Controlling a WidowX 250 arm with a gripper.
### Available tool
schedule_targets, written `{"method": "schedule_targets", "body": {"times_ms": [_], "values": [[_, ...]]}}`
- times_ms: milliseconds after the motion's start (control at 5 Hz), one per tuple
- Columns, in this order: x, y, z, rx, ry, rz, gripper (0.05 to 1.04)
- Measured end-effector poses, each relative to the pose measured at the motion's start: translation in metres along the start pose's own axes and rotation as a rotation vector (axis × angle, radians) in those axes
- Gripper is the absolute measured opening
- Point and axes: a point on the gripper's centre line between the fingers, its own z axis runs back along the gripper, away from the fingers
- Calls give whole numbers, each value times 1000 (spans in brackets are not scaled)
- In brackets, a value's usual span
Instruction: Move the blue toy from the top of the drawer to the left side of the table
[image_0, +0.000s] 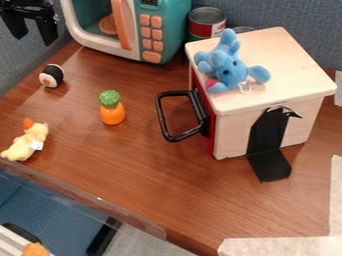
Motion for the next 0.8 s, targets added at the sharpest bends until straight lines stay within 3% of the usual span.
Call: {"method": "schedule_targets", "body": {"times_ms": [200, 400, 800], "values": [[-4, -6, -16, -34, 34, -7, 1001], [11, -42, 7, -105, -35, -98, 1001], [22, -132, 98, -215, -175, -340, 1001]]}}
